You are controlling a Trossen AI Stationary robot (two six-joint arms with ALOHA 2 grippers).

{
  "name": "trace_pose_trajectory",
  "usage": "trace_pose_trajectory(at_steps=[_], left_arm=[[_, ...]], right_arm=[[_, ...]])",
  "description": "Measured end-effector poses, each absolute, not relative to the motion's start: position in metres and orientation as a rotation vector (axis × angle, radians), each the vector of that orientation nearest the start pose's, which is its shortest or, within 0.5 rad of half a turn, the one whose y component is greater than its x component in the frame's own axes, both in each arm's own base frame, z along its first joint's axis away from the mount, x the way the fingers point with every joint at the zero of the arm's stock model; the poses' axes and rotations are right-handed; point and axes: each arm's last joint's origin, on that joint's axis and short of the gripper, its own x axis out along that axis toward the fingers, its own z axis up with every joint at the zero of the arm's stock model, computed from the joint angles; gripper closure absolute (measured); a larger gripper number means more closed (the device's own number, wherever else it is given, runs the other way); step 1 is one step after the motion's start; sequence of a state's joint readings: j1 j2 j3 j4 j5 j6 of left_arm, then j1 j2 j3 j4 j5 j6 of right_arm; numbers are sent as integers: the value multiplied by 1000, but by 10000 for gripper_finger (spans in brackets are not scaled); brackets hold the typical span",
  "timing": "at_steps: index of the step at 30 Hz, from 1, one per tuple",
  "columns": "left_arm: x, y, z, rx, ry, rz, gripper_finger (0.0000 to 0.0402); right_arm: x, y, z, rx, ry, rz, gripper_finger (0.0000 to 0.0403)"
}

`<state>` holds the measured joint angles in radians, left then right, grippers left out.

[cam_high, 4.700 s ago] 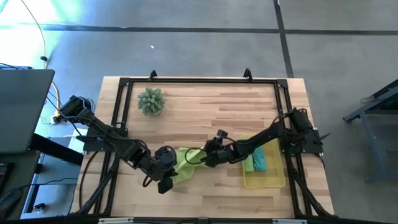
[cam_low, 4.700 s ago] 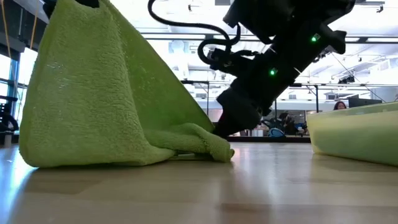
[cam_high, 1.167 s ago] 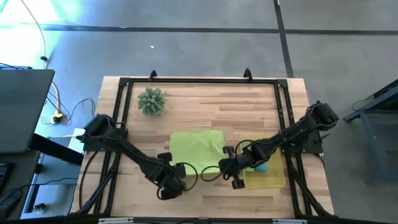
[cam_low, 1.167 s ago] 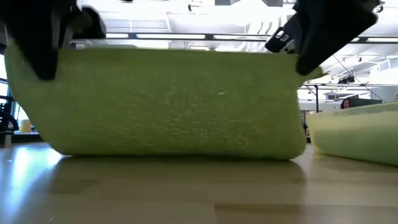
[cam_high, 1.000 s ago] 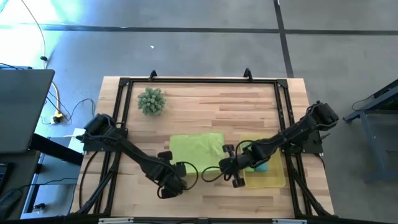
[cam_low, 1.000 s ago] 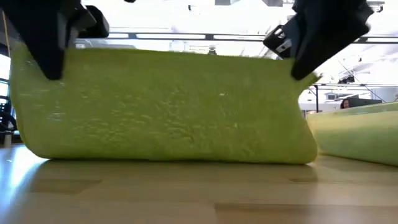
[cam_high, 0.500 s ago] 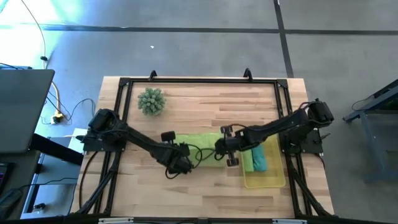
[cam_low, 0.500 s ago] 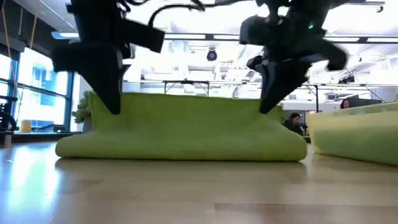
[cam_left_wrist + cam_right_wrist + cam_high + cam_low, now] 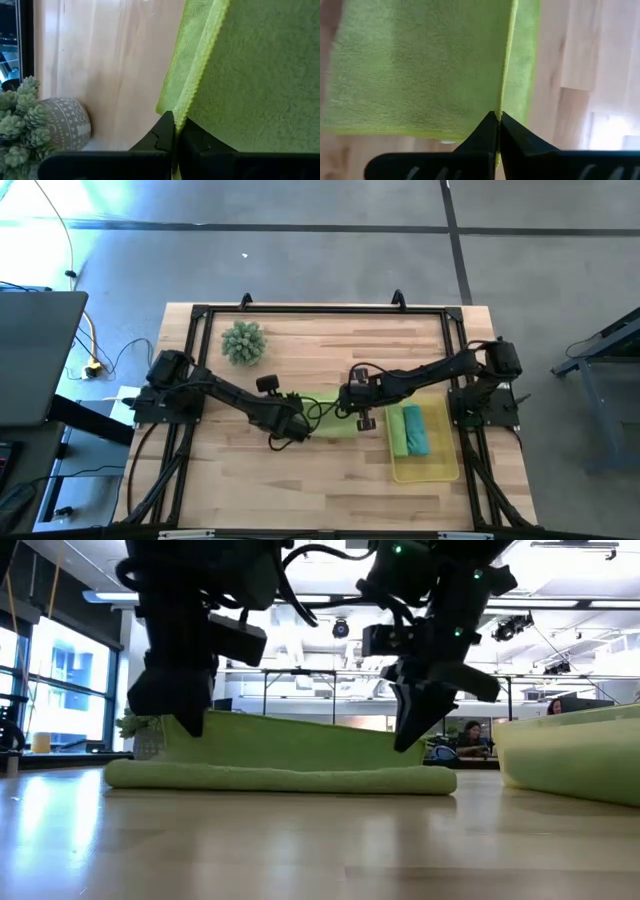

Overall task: Roll microfiber towels into tight, uniform cylinder then place into a basket
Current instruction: Fold the light green cloth

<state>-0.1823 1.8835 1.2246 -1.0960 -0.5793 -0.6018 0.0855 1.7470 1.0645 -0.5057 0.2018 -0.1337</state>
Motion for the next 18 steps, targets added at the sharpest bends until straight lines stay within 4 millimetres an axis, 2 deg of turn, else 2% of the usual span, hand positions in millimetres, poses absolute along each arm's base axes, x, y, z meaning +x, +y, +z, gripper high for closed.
trace_pose_trajectory(at_steps=[18], left_arm=[[318, -18, 161, 156, 1428, 785, 402]], right_arm=[[330, 1, 166, -317, 1201, -35, 399]])
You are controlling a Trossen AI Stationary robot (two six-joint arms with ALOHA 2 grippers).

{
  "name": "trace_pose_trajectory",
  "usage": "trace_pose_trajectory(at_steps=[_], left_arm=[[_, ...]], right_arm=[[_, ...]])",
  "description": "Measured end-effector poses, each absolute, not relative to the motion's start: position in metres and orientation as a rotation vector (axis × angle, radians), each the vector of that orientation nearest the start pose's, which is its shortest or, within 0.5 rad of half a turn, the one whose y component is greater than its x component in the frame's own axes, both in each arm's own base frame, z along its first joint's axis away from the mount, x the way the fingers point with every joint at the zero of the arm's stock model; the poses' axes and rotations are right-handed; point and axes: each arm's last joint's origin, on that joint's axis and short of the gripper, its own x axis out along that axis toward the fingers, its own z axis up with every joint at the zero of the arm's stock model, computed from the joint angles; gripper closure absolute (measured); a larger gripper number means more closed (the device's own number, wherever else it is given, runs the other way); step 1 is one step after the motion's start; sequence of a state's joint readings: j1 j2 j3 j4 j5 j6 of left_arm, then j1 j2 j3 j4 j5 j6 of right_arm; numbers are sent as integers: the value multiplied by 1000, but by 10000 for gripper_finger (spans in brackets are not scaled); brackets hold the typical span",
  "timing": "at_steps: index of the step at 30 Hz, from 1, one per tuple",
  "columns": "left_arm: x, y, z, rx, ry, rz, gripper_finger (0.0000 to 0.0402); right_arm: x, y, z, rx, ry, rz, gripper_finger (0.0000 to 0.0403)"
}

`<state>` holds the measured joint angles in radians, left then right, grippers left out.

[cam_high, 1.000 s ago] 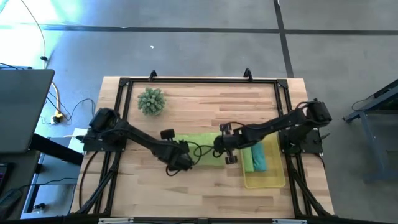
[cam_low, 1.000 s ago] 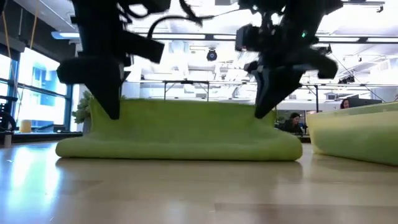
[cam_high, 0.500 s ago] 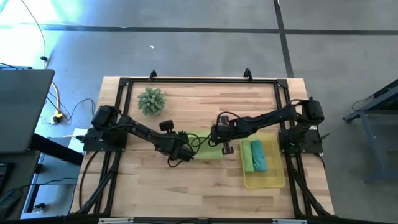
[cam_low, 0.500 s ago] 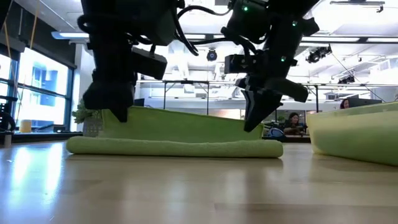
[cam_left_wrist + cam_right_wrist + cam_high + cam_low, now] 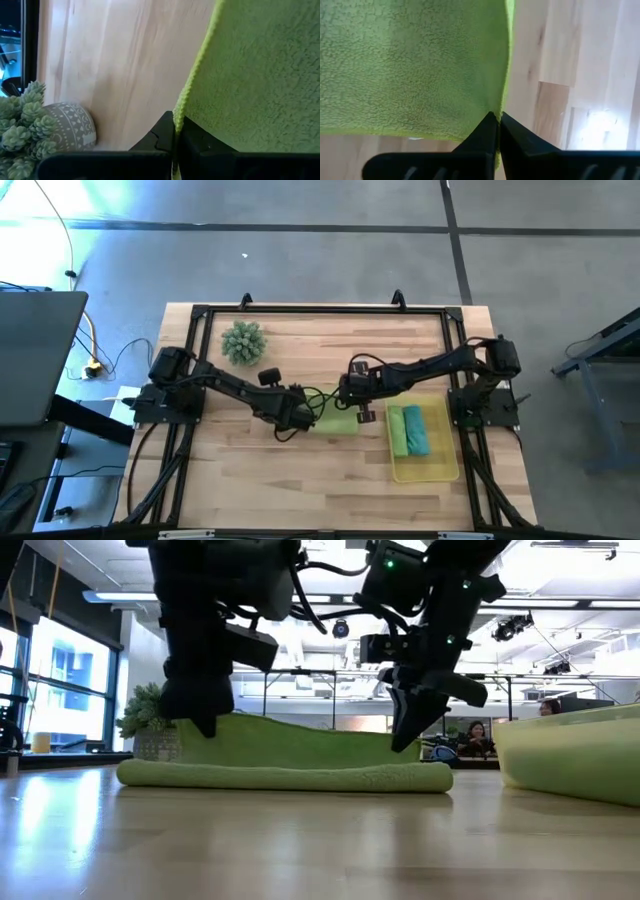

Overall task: Roll microfiber towels into tight, uniform cylinder then place into a basket
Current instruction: Fold the light green cloth

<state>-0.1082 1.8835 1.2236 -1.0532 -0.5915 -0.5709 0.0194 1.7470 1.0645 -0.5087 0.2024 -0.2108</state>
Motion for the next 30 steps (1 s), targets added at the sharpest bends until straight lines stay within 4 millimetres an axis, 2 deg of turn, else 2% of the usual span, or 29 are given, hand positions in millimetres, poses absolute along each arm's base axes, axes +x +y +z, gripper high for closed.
trace_pose_trajectory(at_steps=[7, 15, 19, 25, 30], left_arm=[[319, -11, 161, 155, 1439, 784, 397], [319, -13, 160, 96, 1473, 739, 398], [318, -17, 159, 51, 1500, 697, 399], [316, -19, 159, 59, 1528, 691, 399], [310, -19, 161, 48, 1568, 736, 399]], right_arm=[[331, -4, 167, -321, 1195, -42, 374], [335, -4, 169, -401, 1148, -1, 289], [335, -4, 169, -409, 1146, 2, 262], [336, -5, 169, -407, 1144, -1, 259], [336, -6, 169, -393, 1143, 11, 273]])
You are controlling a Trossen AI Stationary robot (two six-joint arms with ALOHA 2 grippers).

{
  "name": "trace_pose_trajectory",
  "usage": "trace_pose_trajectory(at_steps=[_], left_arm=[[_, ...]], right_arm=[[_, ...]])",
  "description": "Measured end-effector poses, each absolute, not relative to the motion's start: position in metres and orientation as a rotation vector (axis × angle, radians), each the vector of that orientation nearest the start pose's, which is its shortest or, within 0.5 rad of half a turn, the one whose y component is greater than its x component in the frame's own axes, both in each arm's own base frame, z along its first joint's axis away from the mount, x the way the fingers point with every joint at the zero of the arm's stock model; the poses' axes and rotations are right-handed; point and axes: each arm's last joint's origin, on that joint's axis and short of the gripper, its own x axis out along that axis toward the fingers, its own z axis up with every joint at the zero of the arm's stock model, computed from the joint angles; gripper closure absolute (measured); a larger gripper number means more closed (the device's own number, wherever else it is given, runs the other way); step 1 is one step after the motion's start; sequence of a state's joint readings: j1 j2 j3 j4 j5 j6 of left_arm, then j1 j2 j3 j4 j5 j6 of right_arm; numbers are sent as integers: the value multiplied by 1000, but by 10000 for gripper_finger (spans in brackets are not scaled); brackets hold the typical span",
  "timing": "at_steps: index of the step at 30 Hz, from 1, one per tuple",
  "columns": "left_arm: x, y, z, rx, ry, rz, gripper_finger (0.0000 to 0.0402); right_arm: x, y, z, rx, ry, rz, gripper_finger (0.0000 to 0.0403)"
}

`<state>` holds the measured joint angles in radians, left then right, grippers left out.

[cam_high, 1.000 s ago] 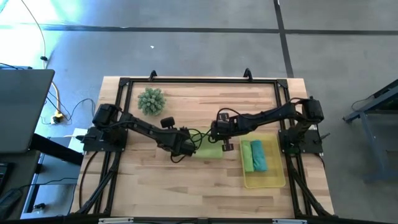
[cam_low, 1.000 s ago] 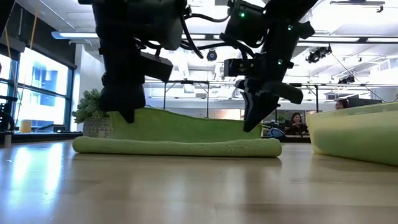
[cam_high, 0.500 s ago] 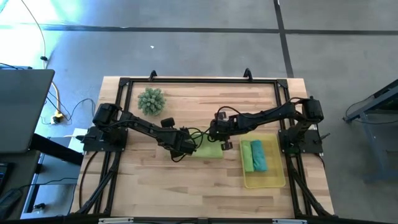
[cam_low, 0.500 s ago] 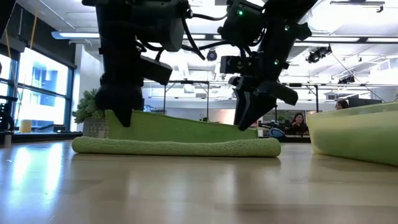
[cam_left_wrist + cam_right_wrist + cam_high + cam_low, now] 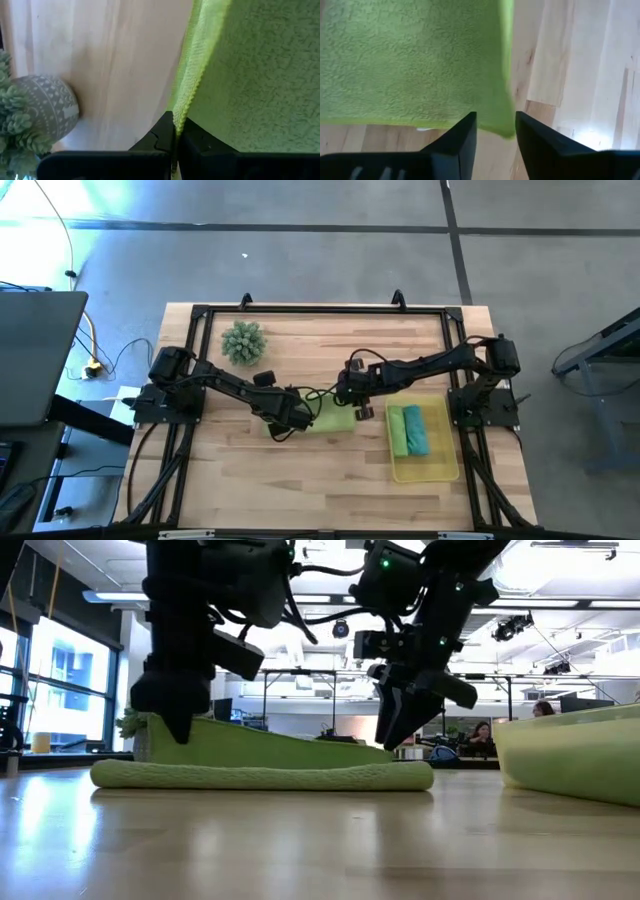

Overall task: Roll microfiber towels into tight, uniform cylinder then place into a basket
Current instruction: Fold the light green cloth

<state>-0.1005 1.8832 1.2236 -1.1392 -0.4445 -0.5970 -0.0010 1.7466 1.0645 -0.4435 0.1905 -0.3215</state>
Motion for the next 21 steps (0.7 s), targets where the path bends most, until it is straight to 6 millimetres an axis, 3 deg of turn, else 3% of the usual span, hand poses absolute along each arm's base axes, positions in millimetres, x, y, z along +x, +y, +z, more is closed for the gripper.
trace_pose_trajectory(at_steps=[9, 14, 21], left_arm=[[309, -19, 161, 50, 1574, 740, 399], [309, -20, 161, 55, 1576, 736, 399], [309, -20, 161, 55, 1576, 736, 399]], right_arm=[[341, -8, 157, -385, 1156, 4, 323], [342, -17, 153, -422, 1170, -74, 300], [336, -14, 168, -444, 1161, -98, 252]])
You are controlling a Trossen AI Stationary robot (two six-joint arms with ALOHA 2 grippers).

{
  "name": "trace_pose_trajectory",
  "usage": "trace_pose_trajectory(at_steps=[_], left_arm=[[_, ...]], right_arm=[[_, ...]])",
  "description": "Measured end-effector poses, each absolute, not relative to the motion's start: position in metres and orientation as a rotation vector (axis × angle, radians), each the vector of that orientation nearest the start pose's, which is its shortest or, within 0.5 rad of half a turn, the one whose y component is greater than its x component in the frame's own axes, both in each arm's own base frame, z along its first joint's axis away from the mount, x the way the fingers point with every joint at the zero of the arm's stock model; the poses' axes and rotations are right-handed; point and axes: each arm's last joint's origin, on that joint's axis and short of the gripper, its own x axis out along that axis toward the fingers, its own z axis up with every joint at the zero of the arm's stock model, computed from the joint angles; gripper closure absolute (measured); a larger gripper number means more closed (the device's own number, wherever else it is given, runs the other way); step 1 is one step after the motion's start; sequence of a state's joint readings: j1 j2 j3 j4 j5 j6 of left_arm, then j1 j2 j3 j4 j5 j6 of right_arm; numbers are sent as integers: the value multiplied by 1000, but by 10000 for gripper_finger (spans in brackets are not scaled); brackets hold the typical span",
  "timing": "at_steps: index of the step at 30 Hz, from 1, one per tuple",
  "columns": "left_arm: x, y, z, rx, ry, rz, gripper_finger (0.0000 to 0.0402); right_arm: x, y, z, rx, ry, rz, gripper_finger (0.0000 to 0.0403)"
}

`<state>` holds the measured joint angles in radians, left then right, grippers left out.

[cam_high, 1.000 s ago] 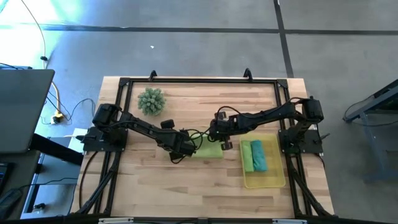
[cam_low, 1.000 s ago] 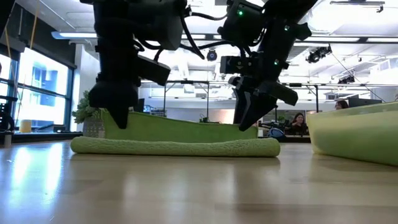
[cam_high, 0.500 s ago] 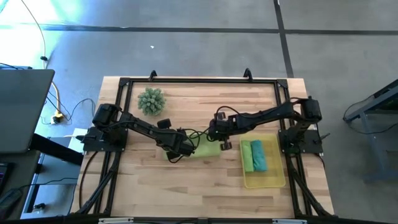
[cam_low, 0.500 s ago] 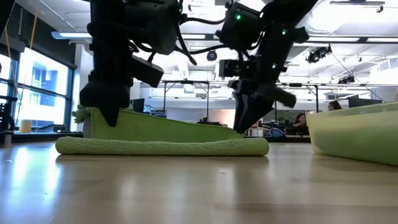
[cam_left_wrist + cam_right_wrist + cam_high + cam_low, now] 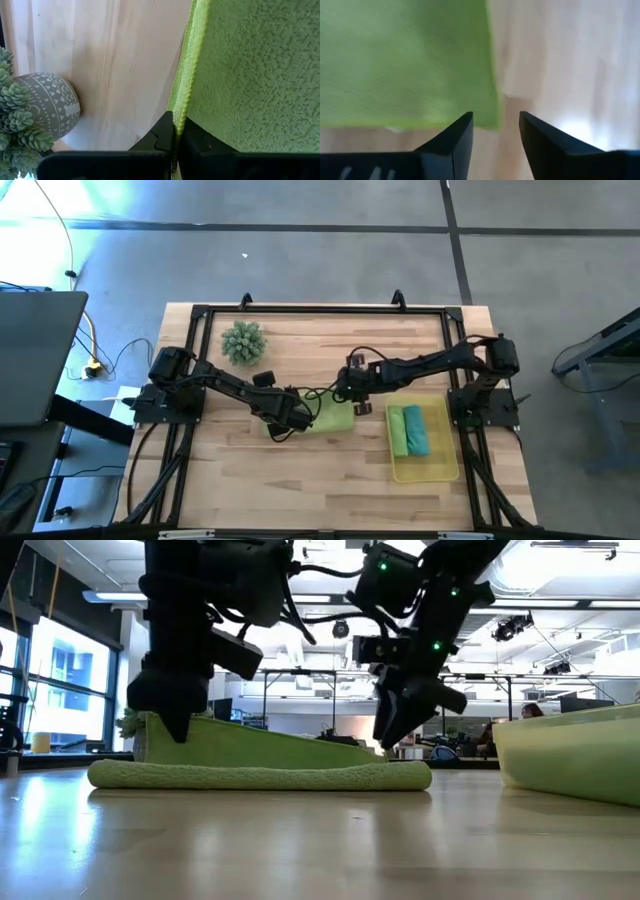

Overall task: Roll microfiber towels into tight, uniform cylinder then place into a basket
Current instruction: Fold the light green cloth

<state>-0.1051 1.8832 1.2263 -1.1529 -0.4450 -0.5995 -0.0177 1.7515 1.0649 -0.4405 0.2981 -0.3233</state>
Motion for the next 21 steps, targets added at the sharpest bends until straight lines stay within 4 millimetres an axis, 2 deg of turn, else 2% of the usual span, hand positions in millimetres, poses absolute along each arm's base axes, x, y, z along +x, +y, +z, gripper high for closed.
trace_pose_trajectory(at_steps=[4, 9, 16, 21], left_arm=[[309, -20, 161, 57, 1579, 737, 399], [309, -20, 162, 58, 1582, 737, 399], [309, -20, 162, 61, 1581, 738, 399], [309, -20, 162, 69, 1577, 743, 399]], right_arm=[[342, -19, 162, -341, 1111, 13, 247], [347, -33, 152, -329, 1112, -5, 254], [348, -38, 153, -302, 1091, 9, 265], [349, -41, 145, -262, 1106, 38, 265]])
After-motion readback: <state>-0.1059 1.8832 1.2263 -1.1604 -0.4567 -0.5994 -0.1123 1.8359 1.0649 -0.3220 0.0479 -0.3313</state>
